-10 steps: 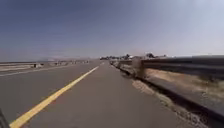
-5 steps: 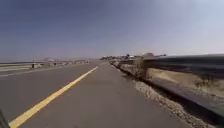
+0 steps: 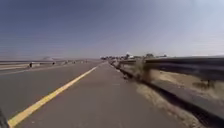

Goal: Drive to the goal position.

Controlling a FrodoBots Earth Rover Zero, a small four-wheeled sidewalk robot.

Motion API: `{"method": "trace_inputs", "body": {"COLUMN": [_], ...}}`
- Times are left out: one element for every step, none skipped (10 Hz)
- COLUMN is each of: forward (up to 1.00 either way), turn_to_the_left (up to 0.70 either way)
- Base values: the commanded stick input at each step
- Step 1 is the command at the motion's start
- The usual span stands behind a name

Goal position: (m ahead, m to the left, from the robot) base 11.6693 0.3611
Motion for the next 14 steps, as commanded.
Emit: {"method": "trace_inputs", "body": {"forward": [0.50, 0.50, 0.50, 0.50, 0.50, 0.50, 0.50, 0.50, 0.50, 0.50, 0.50, 0.50, 0.50, 0.50], "turn_to_the_left": [0.29, 0.00, 0.00, 0.00, 0.00, 0.00, 0.00, 0.00, 0.00, 0.00, 0.00, 0.00, 0.00, 0.00]}}
